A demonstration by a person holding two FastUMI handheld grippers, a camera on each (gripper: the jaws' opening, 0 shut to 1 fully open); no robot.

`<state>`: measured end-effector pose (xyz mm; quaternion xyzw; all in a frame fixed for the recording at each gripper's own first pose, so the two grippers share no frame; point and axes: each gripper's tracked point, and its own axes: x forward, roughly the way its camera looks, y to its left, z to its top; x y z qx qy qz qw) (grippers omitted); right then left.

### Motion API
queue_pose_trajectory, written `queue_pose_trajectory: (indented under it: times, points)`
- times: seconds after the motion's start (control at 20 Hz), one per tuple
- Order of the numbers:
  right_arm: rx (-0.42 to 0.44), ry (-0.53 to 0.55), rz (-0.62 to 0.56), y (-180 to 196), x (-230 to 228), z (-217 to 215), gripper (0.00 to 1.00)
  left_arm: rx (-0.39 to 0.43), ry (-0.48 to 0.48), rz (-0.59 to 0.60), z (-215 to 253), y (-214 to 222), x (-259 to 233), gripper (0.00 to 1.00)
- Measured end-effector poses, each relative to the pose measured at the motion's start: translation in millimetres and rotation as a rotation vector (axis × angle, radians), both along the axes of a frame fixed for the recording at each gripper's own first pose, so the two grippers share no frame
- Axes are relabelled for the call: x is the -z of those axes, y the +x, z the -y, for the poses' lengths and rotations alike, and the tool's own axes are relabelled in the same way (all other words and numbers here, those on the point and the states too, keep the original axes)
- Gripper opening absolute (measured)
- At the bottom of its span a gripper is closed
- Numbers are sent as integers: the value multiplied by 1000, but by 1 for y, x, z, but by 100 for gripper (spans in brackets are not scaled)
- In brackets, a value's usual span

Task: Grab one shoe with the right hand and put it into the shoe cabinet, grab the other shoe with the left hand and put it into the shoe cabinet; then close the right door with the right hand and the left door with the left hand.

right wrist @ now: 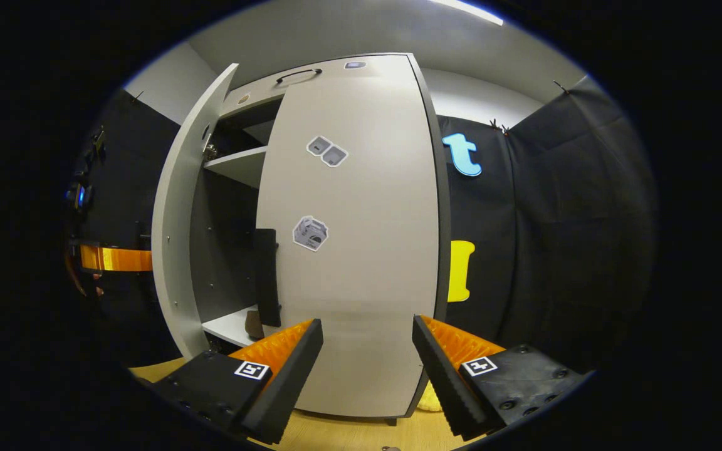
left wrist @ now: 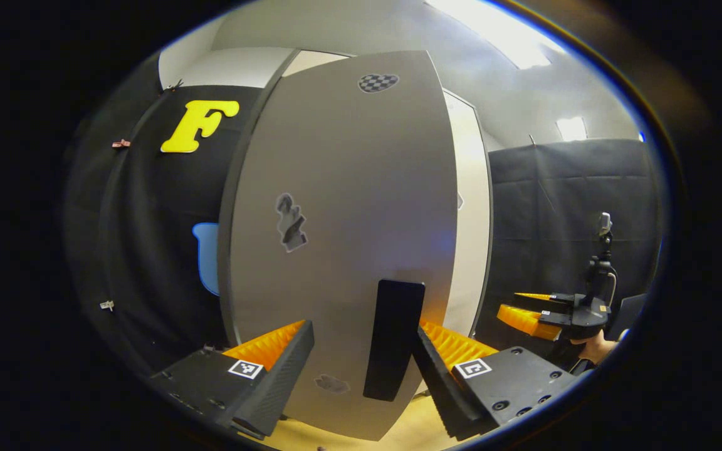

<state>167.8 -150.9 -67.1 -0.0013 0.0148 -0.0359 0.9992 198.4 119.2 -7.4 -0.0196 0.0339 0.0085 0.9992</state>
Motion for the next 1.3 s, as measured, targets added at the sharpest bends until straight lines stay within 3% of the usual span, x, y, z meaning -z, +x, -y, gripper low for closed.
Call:
queue_pose_trajectory:
  times: [0.15,0.35,0.8,1.3]
  points:
    - [12,7,-5,-4,1,12,95,-11,17,-5,3,12,-2,95]
    - [-1,12,-1,-14,-2,6,95,-35,50,-23,5,-6,-3,95]
    - [-86,5,26,-50,-18,-75,95,-54,25,-7,21,-96,-14,95]
    - [-20,22,34,-109,-33,-110,95,-57,-2,51,27,-137,-12,95]
